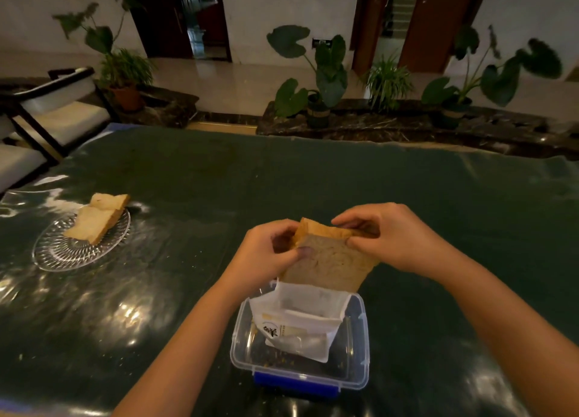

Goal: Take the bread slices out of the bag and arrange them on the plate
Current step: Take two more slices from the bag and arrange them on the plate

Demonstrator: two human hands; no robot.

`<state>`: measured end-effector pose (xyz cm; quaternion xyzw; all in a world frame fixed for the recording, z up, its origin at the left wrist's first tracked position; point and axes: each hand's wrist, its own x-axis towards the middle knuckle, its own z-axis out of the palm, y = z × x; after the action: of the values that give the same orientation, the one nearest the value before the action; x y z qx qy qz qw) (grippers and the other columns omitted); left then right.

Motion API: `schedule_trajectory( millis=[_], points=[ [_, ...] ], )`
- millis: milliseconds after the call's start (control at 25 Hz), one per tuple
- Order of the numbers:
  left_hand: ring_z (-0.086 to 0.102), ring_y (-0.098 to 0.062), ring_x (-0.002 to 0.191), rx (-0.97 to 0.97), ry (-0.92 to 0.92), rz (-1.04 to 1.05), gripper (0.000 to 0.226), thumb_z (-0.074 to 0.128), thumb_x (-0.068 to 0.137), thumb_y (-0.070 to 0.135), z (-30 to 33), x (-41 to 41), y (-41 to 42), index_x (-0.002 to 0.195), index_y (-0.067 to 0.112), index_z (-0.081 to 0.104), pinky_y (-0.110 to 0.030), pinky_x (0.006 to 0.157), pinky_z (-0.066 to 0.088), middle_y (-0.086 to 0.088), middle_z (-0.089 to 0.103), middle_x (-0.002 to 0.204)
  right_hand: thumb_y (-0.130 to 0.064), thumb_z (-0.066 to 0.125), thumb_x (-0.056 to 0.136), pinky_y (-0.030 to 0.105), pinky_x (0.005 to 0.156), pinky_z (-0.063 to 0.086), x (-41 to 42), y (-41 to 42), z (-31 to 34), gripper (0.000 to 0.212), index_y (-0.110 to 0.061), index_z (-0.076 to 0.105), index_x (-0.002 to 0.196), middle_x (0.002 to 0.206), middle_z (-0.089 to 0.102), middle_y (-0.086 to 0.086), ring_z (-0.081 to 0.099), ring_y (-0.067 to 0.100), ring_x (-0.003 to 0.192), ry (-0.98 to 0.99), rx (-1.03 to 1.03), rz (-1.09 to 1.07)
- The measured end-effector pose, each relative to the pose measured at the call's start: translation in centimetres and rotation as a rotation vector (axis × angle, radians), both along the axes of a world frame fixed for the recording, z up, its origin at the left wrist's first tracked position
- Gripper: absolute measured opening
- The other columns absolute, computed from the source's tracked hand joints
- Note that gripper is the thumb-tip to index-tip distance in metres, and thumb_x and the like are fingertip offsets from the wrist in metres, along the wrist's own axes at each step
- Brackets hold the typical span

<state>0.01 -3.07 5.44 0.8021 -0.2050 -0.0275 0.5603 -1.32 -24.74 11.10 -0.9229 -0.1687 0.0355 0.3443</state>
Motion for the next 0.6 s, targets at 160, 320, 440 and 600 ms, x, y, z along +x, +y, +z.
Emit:
schedule_trajectory(
  millis=[160, 320, 440, 600],
  points=[
    [0.068, -0.007, 0.083, -0.082, 0.015, 0.038, 0.020, 0.073, 0.074, 0.017, 2.0, 1.2, -1.0, 0.079, 0.036, 0.069, -0.025, 0.071, 0.058, 0.014, 0.072, 0.080, -0.012, 0.072, 0.074, 0.010, 0.066, 0.052, 0.2, -1.6, -0.8, 0.039, -0.036, 0.064, 0.104, 0.093, 0.072, -0.011, 0.065, 0.000, 0.092, 0.105, 0.572, -0.161],
    [0.070, -0.010, 0.085, -0.207, 0.048, 0.080, 0.015, 0.075, 0.069, 0.028, 3.1, 2.2, -1.7, 0.081, 0.034, 0.071, -0.025, 0.071, 0.058, 0.011, 0.075, 0.085, -0.026, 0.069, 0.067, 0.026, 0.068, 0.058, -0.5, -0.7, -4.6, 0.053, -0.029, 0.055, 0.118, 0.110, 0.067, -0.001, 0.068, 0.012, 0.095, 0.367, 1.124, -0.331],
    [0.071, -0.012, 0.082, -0.353, 0.158, 0.154, 0.025, 0.075, 0.062, 0.037, 2.8, 2.3, -1.4, 0.084, 0.027, 0.072, -0.021, 0.062, 0.055, 0.005, 0.076, 0.085, -0.027, 0.071, 0.061, 0.037, 0.071, 0.059, -0.3, 0.8, -6.2, 0.040, -0.028, 0.062, 0.100, 0.108, 0.068, 0.004, 0.069, 0.020, 0.093, 0.443, 1.160, -0.361],
    [0.071, -0.011, 0.079, -0.429, 0.253, 0.287, 0.012, 0.069, 0.077, 0.019, 1.9, 2.1, -0.4, 0.084, 0.028, 0.073, -0.018, 0.057, 0.054, 0.004, 0.076, 0.085, -0.027, 0.075, 0.063, 0.046, 0.079, 0.057, 1.3, 1.6, -6.3, 0.036, -0.036, 0.060, 0.095, 0.111, 0.064, 0.002, 0.064, 0.024, 0.099, 0.432, 1.025, -0.357]
  ],
)
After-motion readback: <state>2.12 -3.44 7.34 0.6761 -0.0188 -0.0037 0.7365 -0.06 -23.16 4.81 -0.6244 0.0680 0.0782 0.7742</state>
